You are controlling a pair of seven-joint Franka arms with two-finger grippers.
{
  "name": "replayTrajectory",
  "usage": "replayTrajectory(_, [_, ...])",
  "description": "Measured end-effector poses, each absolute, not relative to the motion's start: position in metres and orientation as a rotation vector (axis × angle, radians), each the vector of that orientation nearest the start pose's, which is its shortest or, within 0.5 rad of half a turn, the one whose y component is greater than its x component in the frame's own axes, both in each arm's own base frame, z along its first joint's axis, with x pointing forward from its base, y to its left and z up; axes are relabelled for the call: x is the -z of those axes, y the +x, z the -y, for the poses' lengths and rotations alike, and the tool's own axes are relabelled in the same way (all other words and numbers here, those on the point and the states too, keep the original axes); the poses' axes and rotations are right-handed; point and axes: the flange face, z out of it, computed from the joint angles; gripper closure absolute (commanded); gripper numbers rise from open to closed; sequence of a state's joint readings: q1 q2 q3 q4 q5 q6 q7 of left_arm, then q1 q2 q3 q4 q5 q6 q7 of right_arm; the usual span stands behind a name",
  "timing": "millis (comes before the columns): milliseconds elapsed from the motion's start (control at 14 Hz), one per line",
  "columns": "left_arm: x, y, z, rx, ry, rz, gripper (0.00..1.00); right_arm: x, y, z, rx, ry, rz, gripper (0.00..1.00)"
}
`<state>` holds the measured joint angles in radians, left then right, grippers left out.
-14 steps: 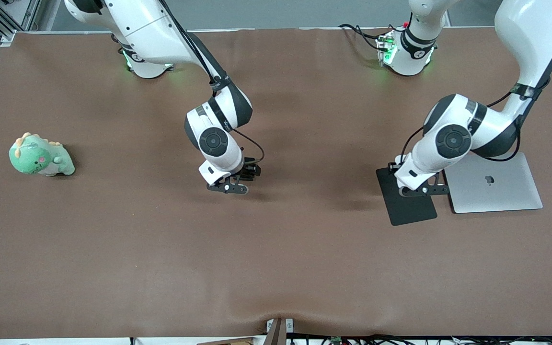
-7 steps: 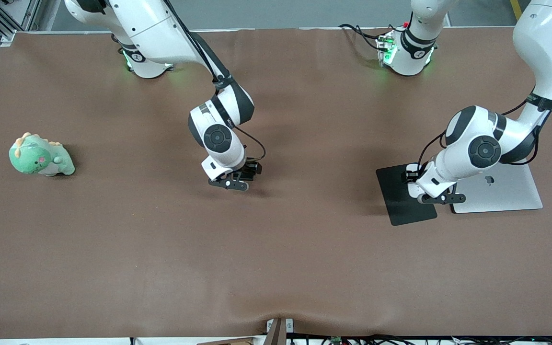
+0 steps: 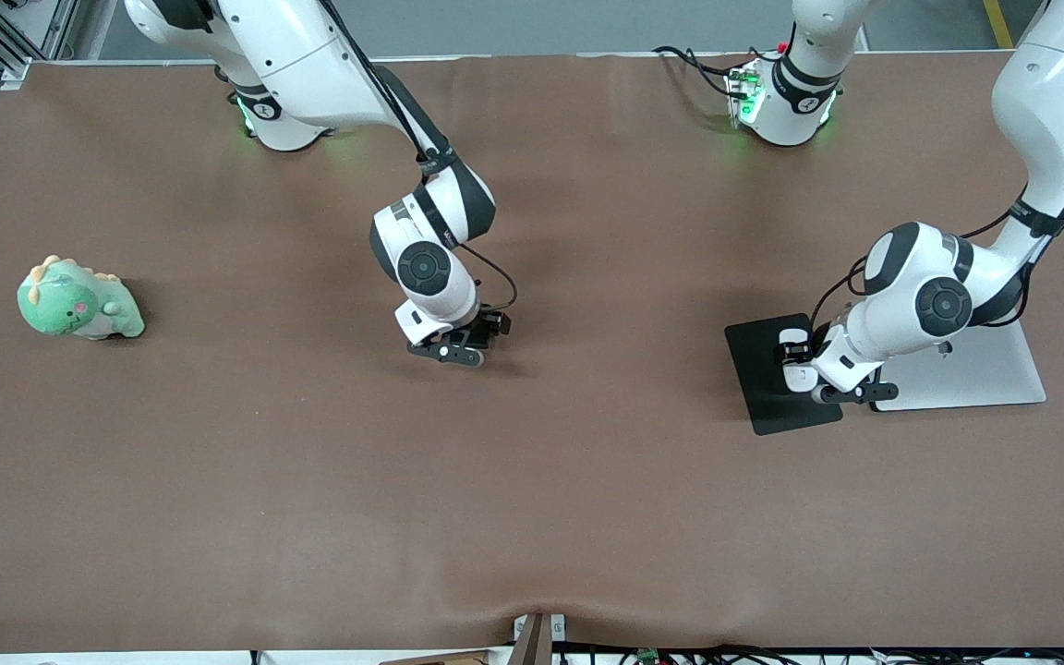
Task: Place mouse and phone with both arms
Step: 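Lower the mouse onto the pad while the right gripper lifts the phone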
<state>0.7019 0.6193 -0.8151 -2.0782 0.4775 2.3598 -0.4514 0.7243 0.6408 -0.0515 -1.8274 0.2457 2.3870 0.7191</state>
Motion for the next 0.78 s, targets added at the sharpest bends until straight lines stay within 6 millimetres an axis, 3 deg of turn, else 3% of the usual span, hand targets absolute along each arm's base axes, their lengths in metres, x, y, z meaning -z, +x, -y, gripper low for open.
replayTrajectory(71, [-0.201, 0.568, 0.06, -0.182, -3.241, 0.073, 1.0, -0.174, 0.495, -0.402, -0.224, -3.066, -0.342, 0.12])
replayTrajectory(142, [-0.199, 0.568, 0.062, -0.181, -3.248, 0.072, 1.0, -0.172, 0.494, -0.402, -0.224, -3.066, -0.341, 0.51])
replayTrajectory(285, [-0.195, 0.567, 0.064, -0.173, -3.261, 0.073, 1.0, -0.17, 0.492, -0.402, -0.225, -3.07, -0.339, 0.92])
replayTrajectory(356, [-0.194, 0.567, 0.064, -0.172, -3.267, 0.076, 1.0, -0.171, 0.491, -0.402, -0.224, -3.069, -0.338, 1.0])
replayTrajectory(783, [-0.19, 0.568, 0.063, -0.158, -3.28, 0.086, 1.0, -0.172, 0.492, -0.398, -0.252, -3.079, -0.354, 1.0])
